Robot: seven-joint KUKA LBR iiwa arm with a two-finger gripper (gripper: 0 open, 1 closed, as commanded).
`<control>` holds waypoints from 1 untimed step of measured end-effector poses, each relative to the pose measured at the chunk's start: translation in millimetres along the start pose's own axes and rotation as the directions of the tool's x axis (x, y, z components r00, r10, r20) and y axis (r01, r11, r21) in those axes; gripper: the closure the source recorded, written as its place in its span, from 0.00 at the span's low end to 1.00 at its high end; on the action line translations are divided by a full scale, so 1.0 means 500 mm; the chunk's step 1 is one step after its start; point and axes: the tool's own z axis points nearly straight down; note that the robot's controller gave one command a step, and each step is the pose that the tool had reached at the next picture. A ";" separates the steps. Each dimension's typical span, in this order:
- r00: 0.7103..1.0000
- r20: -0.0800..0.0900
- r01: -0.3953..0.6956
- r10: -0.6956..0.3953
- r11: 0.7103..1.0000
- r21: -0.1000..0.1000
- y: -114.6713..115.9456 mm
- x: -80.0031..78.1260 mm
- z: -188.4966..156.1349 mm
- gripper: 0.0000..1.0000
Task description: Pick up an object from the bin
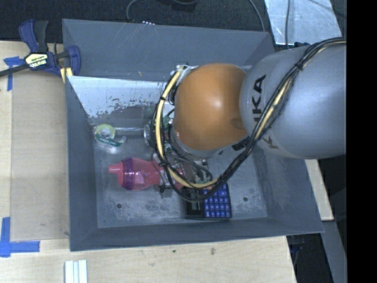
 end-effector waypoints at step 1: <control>1.000 0.000 0.000 0.000 1.000 0.000 0.000 0.000 0.000 1.00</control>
Offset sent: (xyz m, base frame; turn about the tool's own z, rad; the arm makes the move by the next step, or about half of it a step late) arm 0.0014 -0.0016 0.0605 0.0172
